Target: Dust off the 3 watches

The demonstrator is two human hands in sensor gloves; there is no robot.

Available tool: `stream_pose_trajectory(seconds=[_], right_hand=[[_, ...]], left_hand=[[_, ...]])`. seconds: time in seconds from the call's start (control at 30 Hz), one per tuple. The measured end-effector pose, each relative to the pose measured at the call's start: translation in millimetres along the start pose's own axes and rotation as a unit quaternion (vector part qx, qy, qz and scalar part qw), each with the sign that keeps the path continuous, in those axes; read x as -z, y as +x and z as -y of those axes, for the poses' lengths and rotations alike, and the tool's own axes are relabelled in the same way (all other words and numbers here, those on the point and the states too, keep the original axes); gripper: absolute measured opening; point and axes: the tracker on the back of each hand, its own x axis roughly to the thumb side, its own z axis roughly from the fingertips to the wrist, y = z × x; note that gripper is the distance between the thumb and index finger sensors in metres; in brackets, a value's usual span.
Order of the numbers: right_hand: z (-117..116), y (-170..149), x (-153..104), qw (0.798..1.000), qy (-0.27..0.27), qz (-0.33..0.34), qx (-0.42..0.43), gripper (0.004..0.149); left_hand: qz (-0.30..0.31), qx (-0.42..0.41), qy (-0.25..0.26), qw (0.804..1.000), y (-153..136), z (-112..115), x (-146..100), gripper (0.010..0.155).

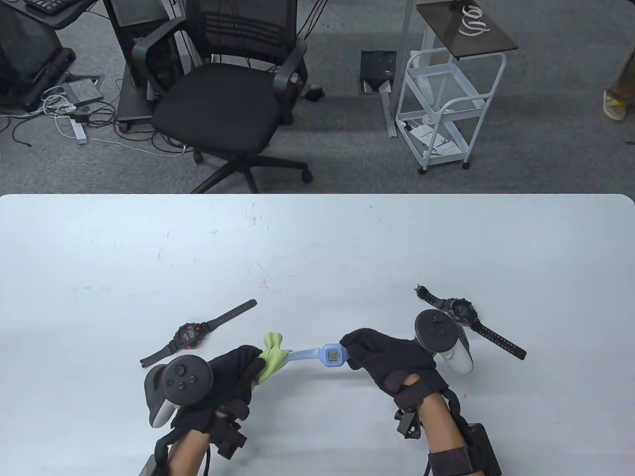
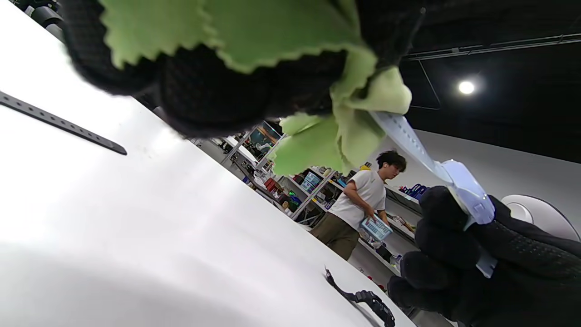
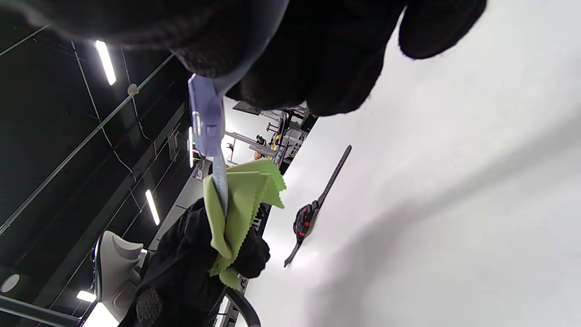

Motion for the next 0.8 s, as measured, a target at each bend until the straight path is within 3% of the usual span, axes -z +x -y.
stream_pose_trajectory(seconds=[0.1,0.23,0.5,0.7,0.8], right_hand=[[2.1,-1.0,-1.3,1.000,-0.005,-0.001,0.005,0.047],[1.8,-1.1,-1.2,1.000,-0.004,-0.004,0.003,0.047],[2.2,-1.1,-1.4,1.000,-0.002,-0.004,0.007,0.047],[3.0,-1.4,-1.9,1.000,-0.005,-0.004,0.012,0.047],[1.2,-0.1,-0.9,1.000,0.000,-0.003,0.010,0.047]], left_hand=[[-0.001,-0.006,0.036,0.999,-2.8,-3.9,-2.4,0.045],[0.003,-0.002,0.039,0.999,-2.5,-5.6,-3.0,0.044],[-0.007,-0.006,-0.024,1.000,-1.1,3.8,2.0,0.046],[-0.009,-0.014,0.037,0.999,-4.7,-4.9,-3.0,0.043],[-0.006,-0.015,0.033,0.999,-3.3,-4.5,-2.4,0.043]])
